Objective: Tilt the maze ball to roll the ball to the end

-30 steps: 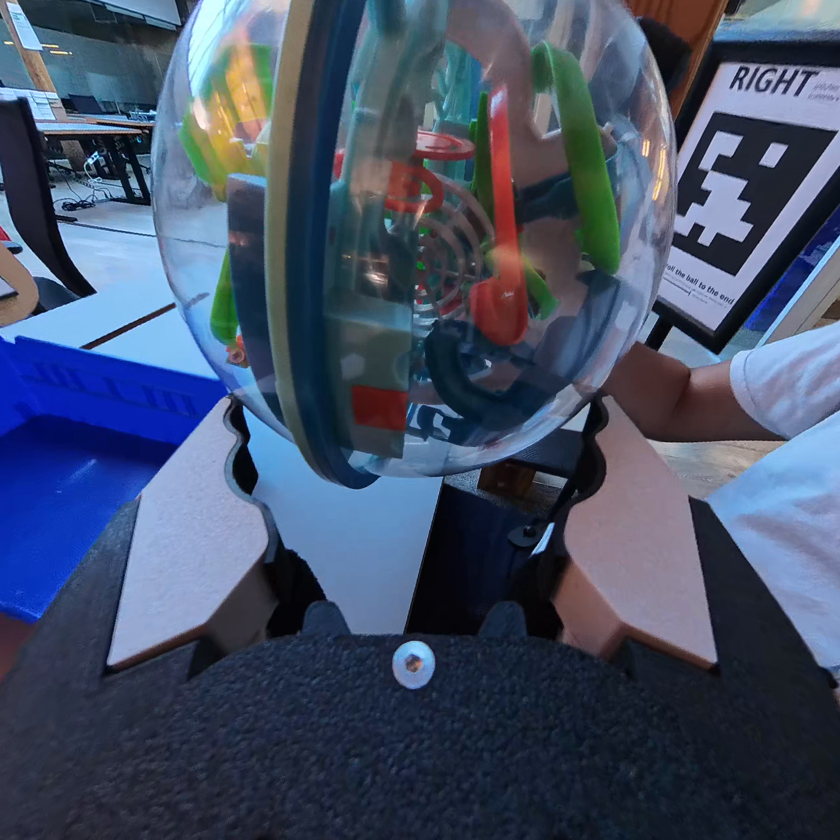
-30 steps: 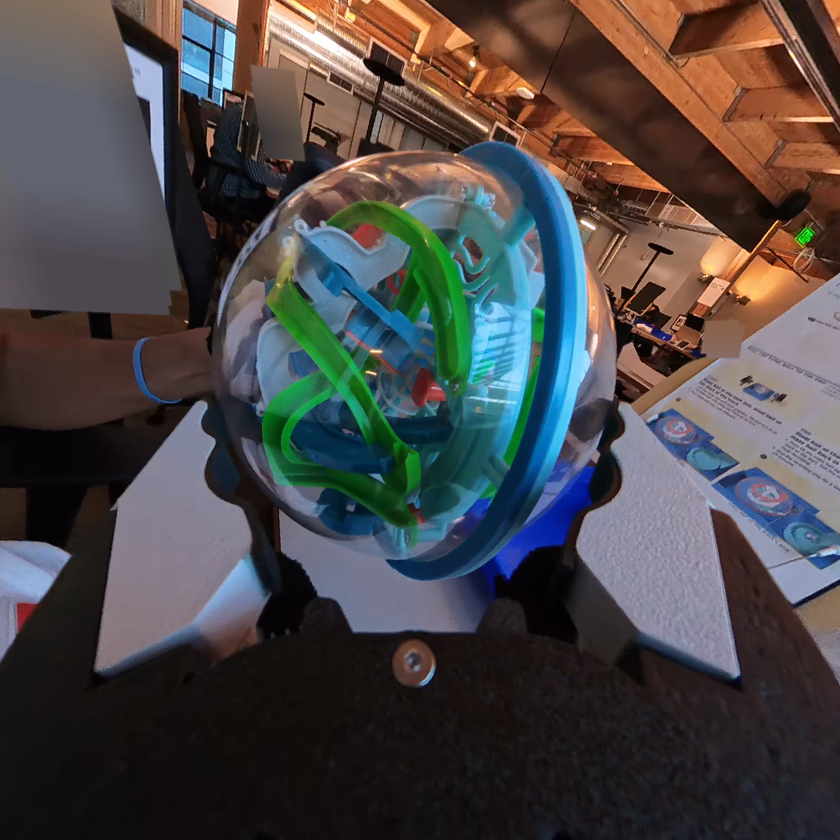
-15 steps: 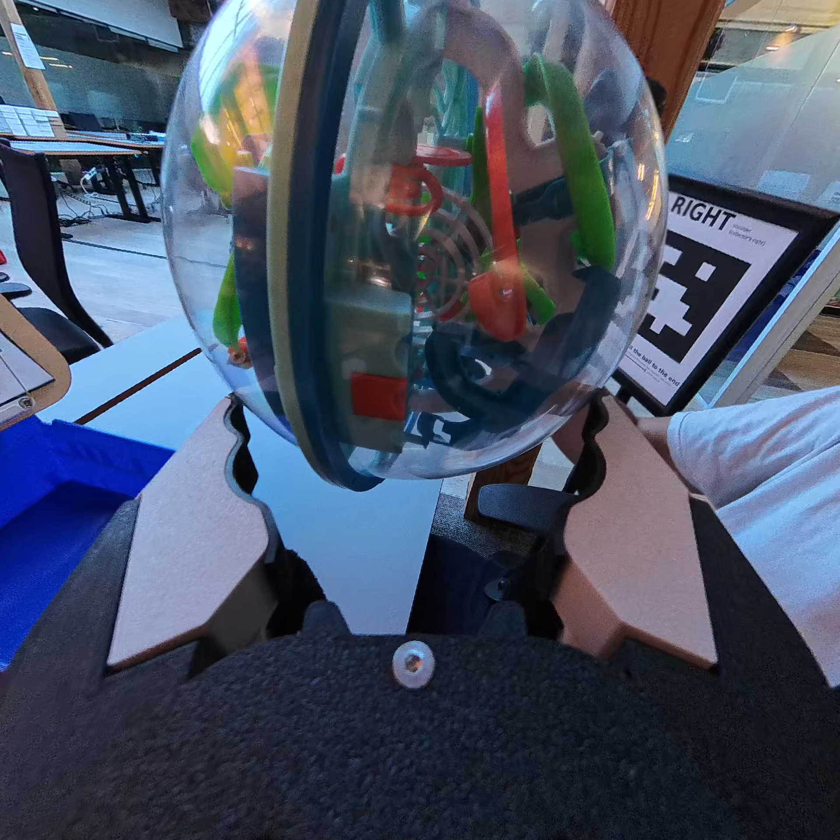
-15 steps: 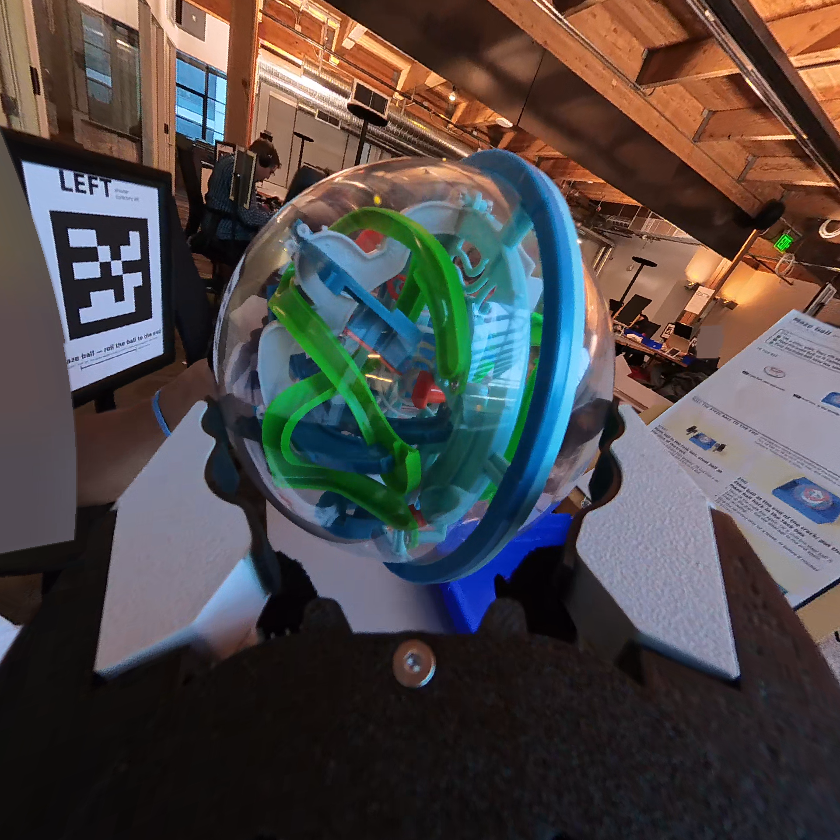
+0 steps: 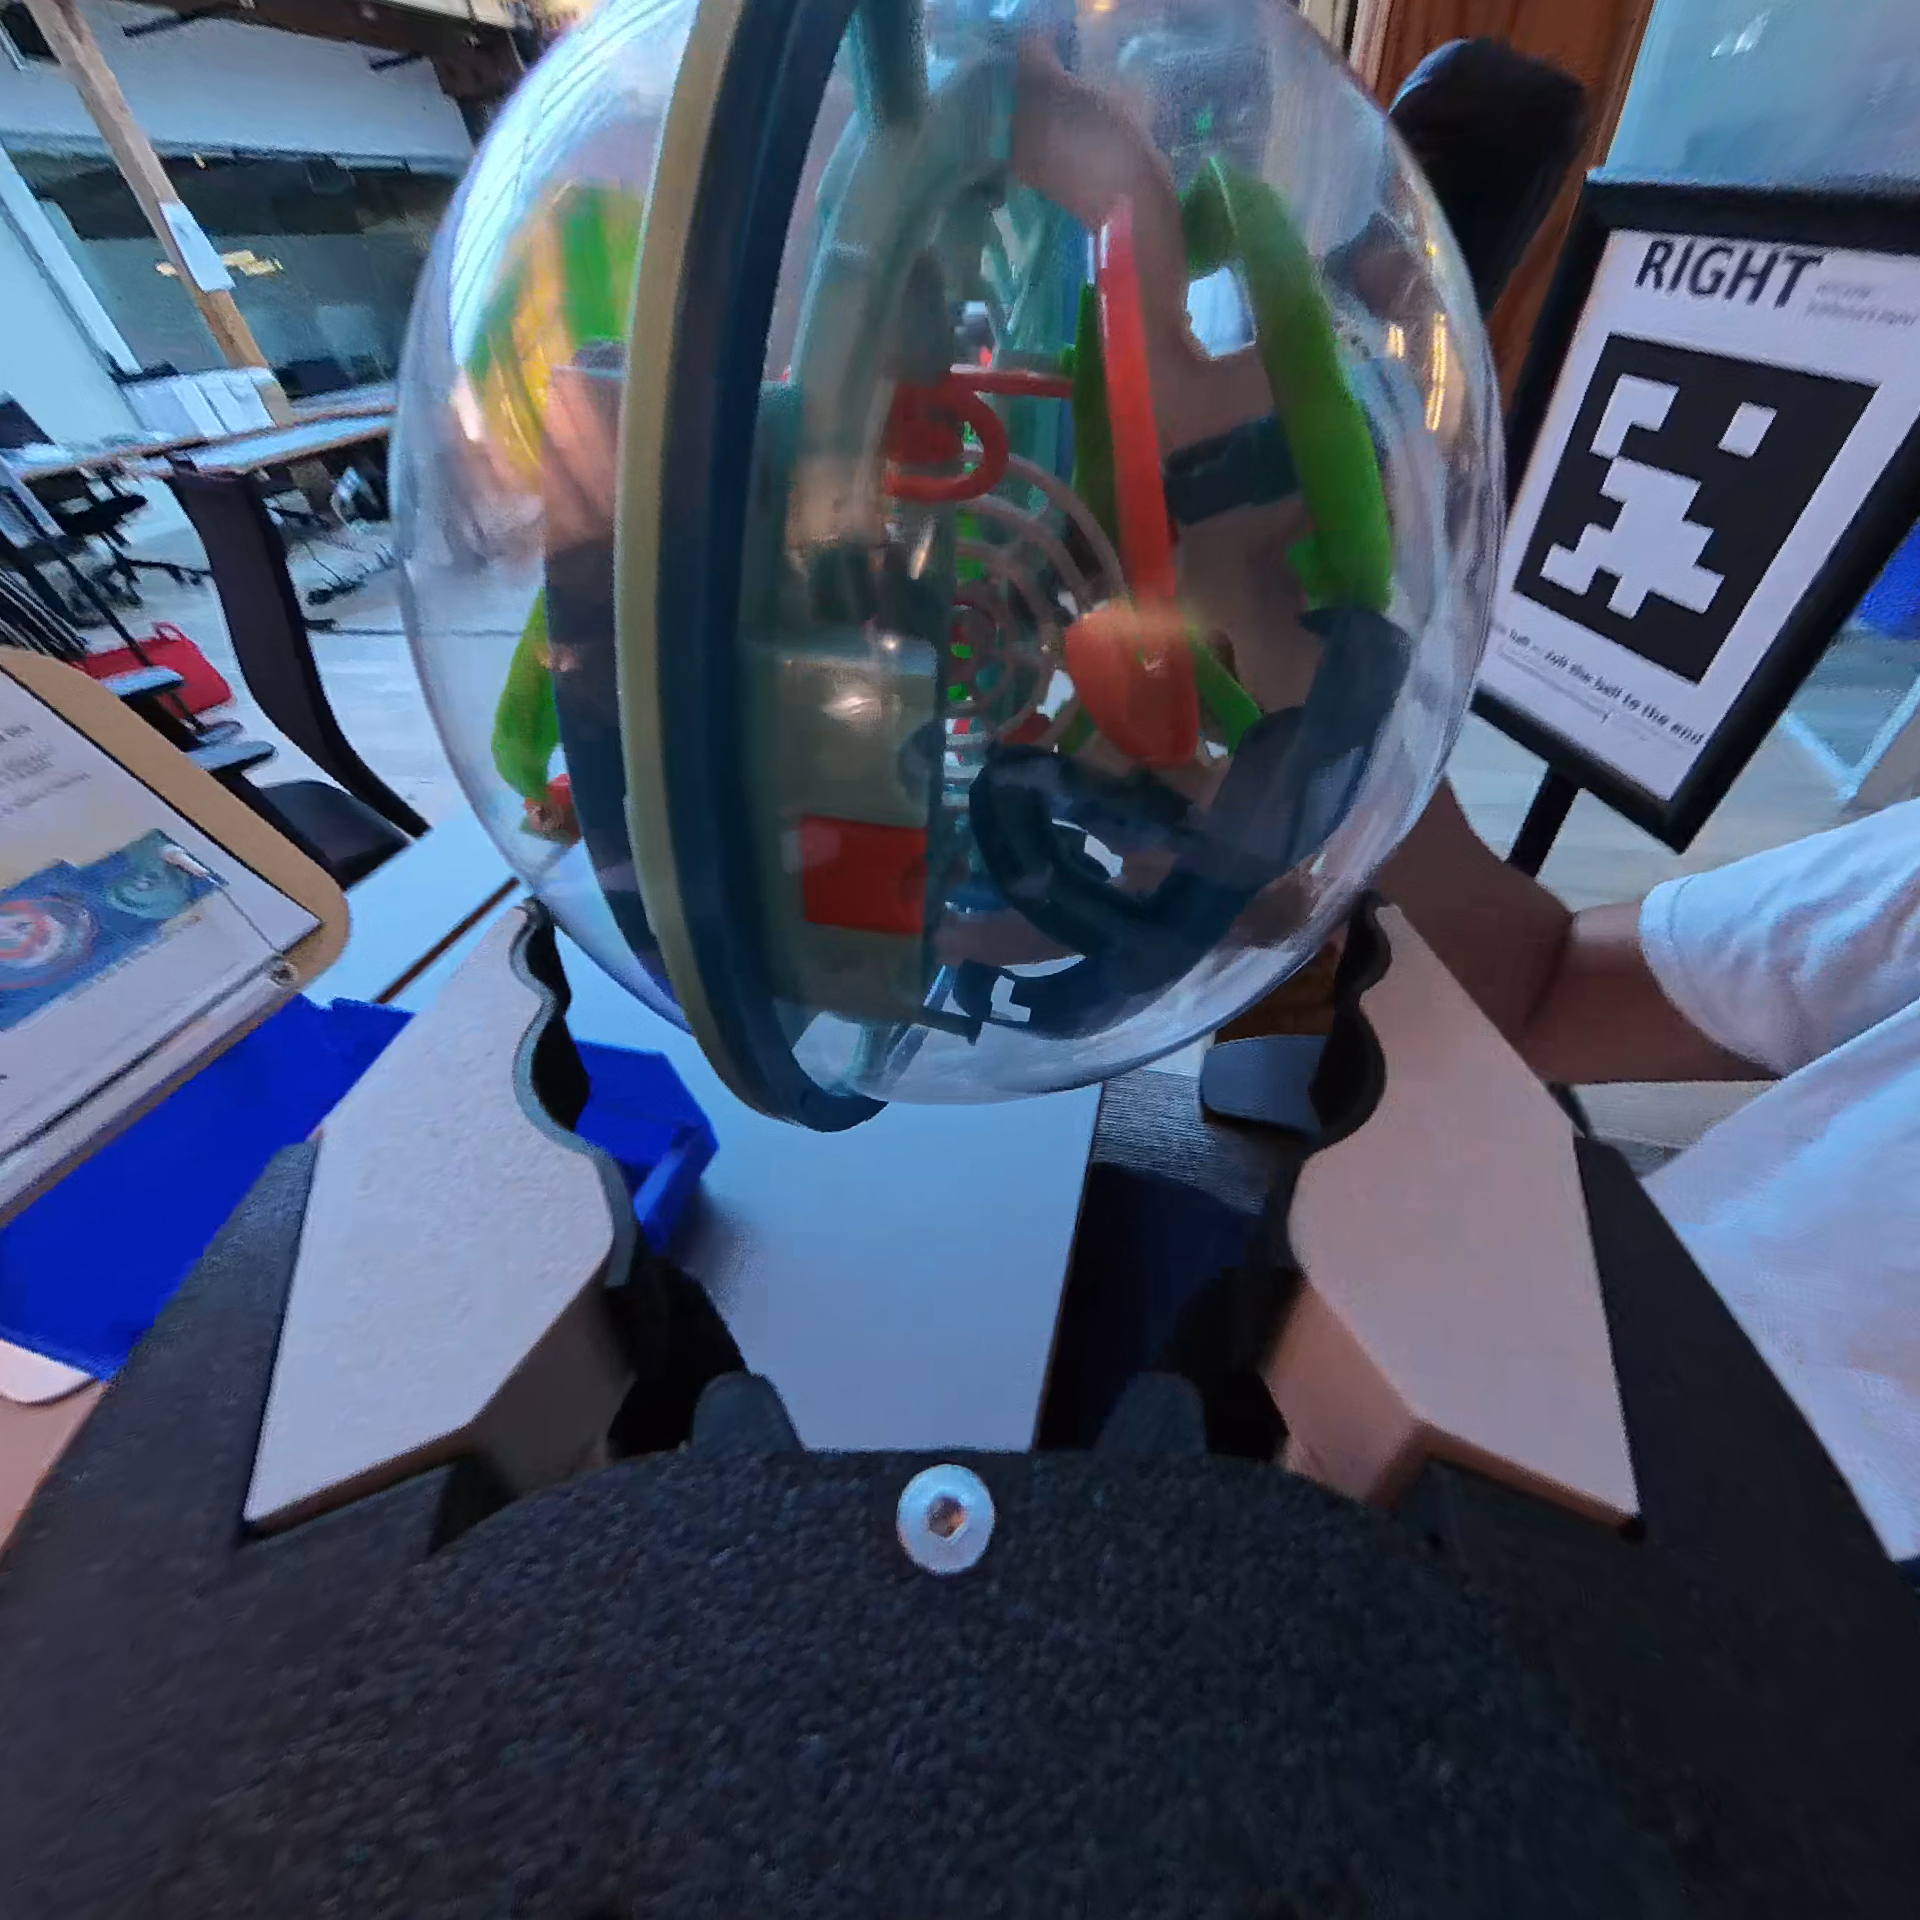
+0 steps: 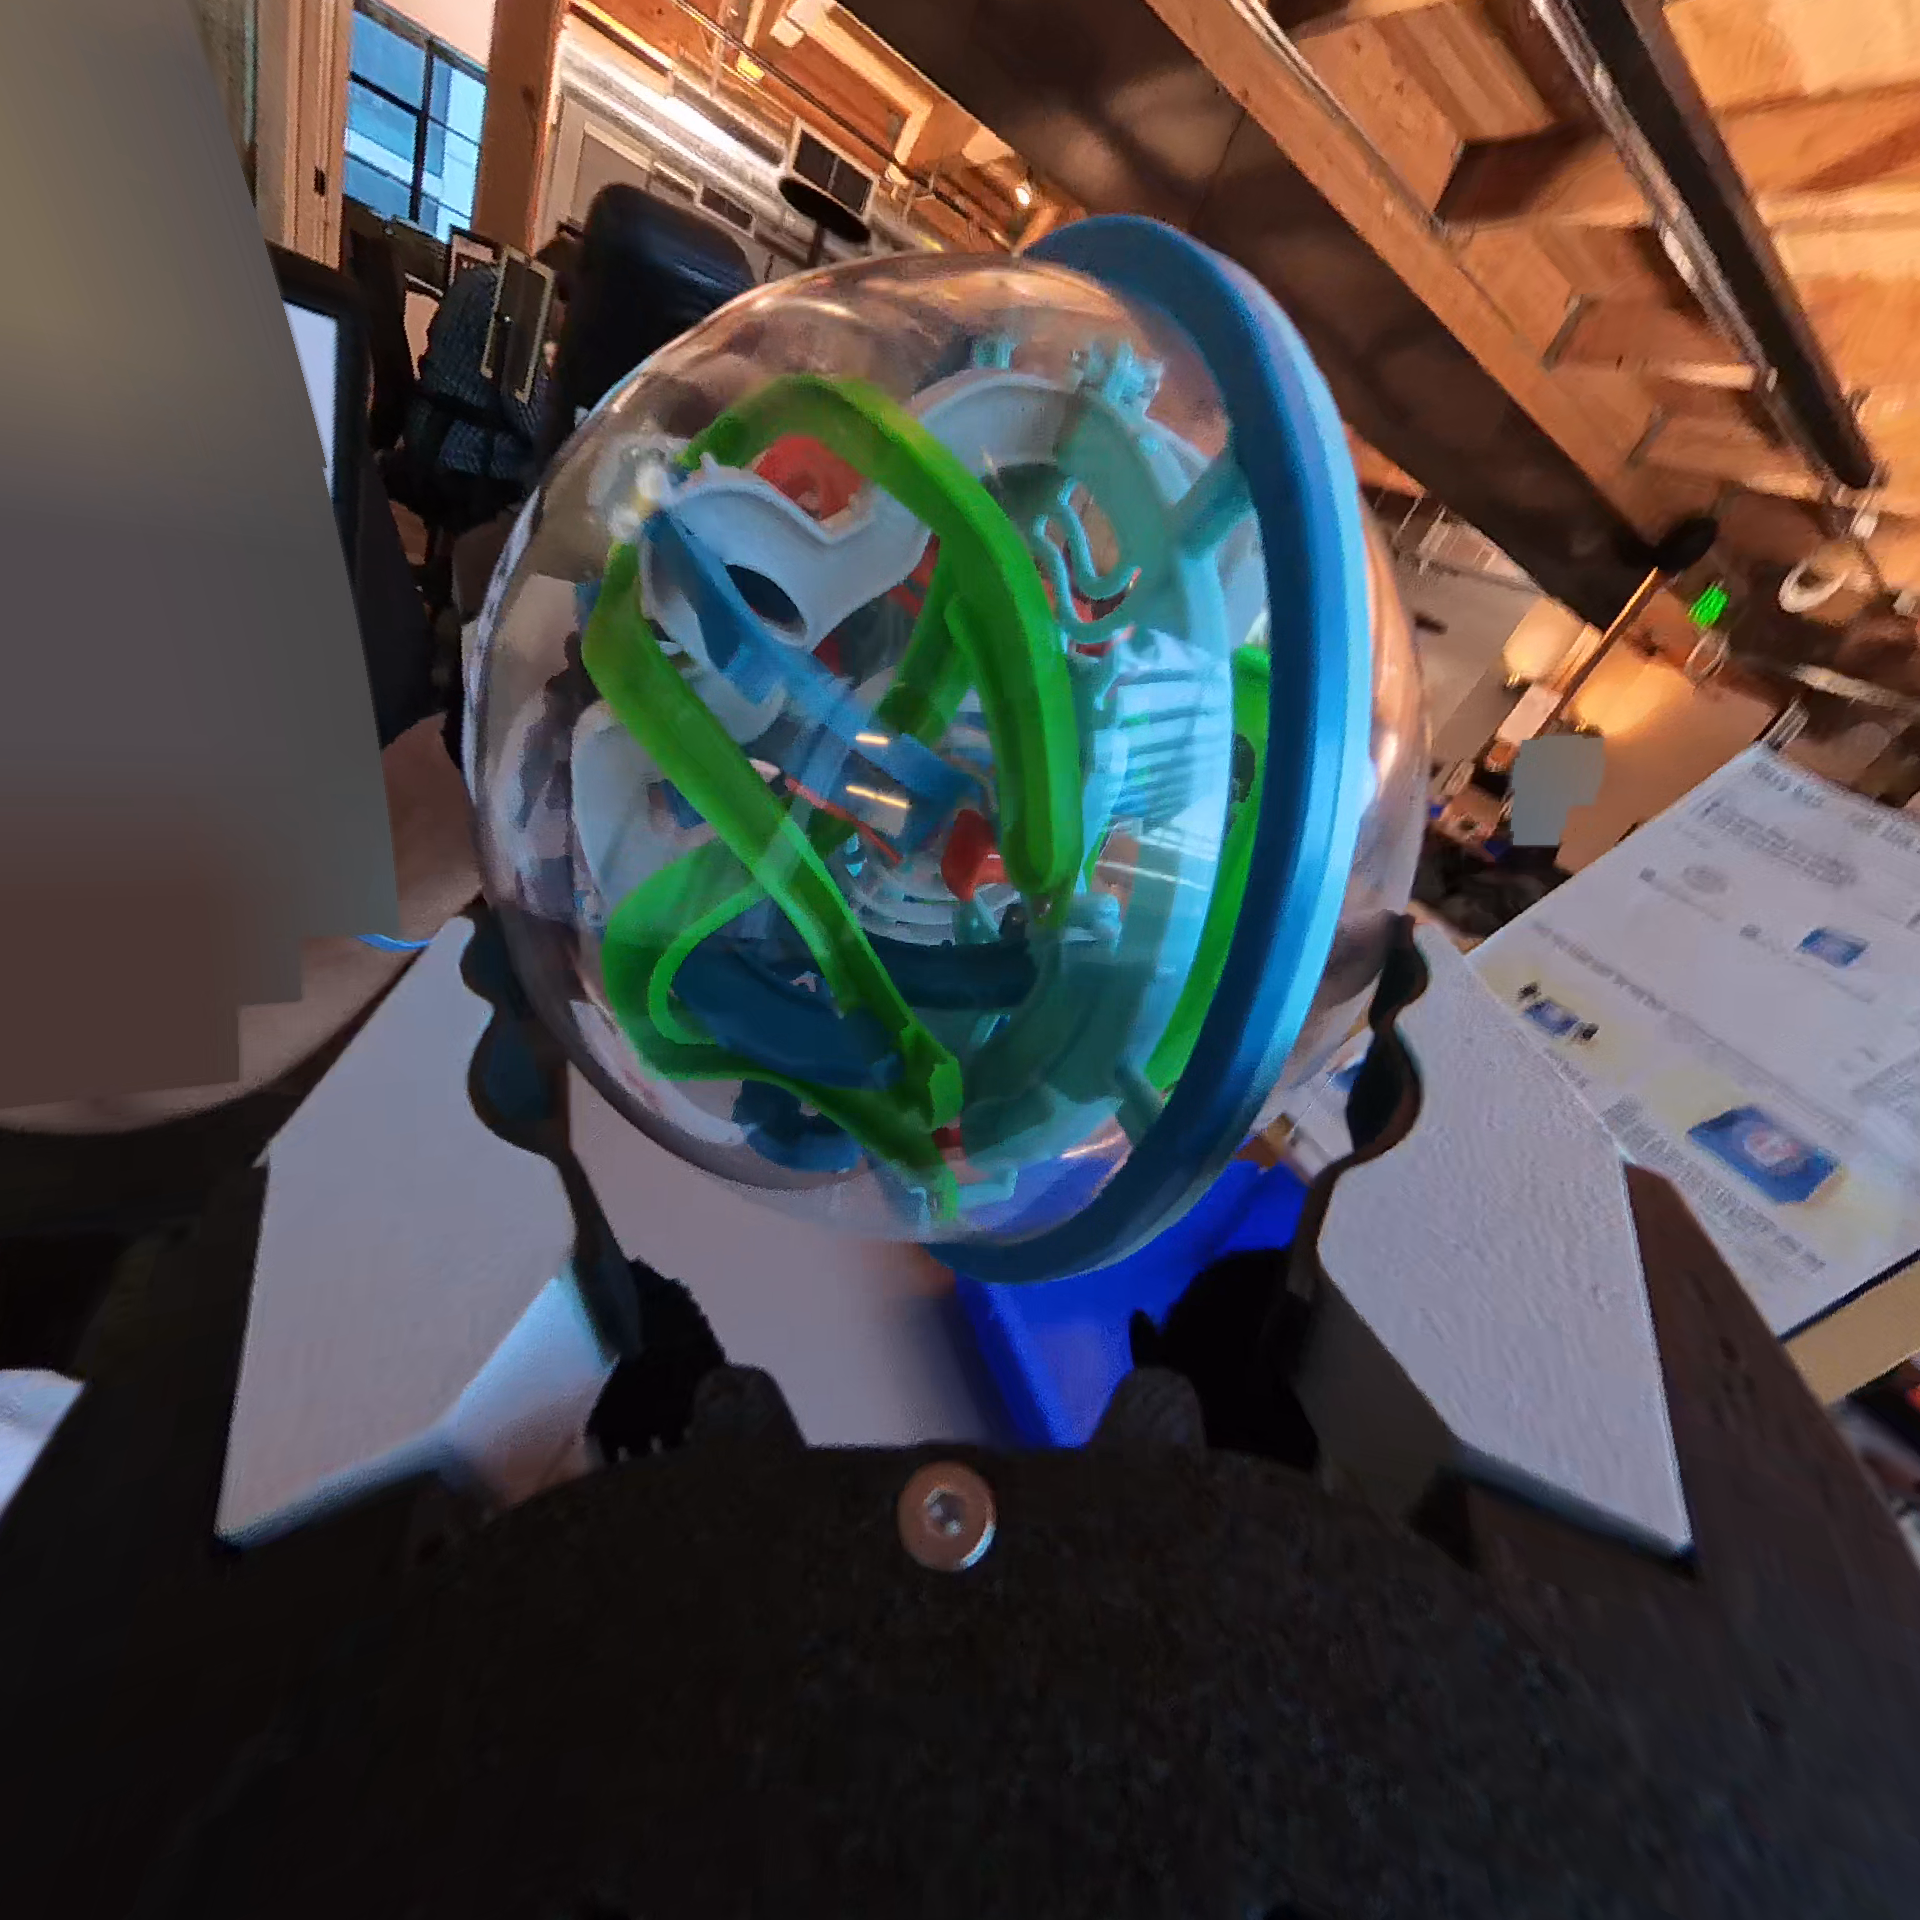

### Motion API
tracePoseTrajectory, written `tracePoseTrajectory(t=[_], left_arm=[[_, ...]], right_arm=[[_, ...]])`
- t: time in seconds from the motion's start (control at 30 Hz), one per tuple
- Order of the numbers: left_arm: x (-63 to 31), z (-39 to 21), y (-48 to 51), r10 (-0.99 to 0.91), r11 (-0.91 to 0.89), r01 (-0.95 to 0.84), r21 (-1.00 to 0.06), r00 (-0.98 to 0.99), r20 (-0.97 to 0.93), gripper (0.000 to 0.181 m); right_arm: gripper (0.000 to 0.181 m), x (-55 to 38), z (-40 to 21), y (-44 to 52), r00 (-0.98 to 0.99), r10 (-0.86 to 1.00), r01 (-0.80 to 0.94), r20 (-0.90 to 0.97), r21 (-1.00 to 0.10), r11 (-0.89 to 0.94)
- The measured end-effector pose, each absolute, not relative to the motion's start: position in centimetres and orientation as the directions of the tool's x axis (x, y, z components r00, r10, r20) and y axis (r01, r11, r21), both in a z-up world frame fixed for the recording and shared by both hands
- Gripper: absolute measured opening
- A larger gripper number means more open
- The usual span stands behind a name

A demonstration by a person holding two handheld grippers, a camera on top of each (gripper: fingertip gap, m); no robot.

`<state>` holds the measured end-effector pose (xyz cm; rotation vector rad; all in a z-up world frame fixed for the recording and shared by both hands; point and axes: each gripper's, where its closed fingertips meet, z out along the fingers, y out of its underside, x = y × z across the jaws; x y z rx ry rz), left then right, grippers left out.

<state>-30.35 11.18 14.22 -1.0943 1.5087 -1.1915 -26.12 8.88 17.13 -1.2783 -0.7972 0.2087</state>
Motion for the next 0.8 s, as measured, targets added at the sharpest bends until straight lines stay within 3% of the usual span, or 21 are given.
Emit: tracePoseTrajectory(t=[0.13, 0.27, 0.4, 0.53, 0.8], left_arm=[[-31.0, 15.0, 10.3, -0.916, 0.383, -0.024, -0.924, -0.143, -0.376, 0.142], [-31.8, 15.8, 9.3, -0.767, 0.641, 0.030, -0.767, -0.006, -0.641, 0.141], [-31.8, 14.5, 9.6, -0.606, 0.790, -0.040, -0.612, 0.107, -0.788, 0.141], [-30.9, 11.7, 11.5, -0.447, 0.858, -0.178, -0.481, 0.199, -0.872, 0.141], [-29.9, 9.0, 14.2, -0.277, 0.877, -0.311, -0.366, 0.294, -0.915, 0.140]], right_arm=[[0.155, -27.1, 17.9, 7.4, 0.629, 0.444, 0.439, 0.638, -0.763, 0.475], [0.155, -27.7, 18.1, 6.1, 0.497, 0.265, 0.607, 0.826, -0.549, 0.574], [0.154, -27.2, 16.4, 6.4, 0.403, 0.104, 0.717, 0.909, -0.385, 0.581], [0.155, -25.9, 13.8, 7.3, 0.283, -0.080, 0.830, 0.956, -0.202, 0.520], [0.154, -25.7, 11.5, 7.5, 0.080, -0.339, 0.908, 0.937, 0.072, 0.413]])
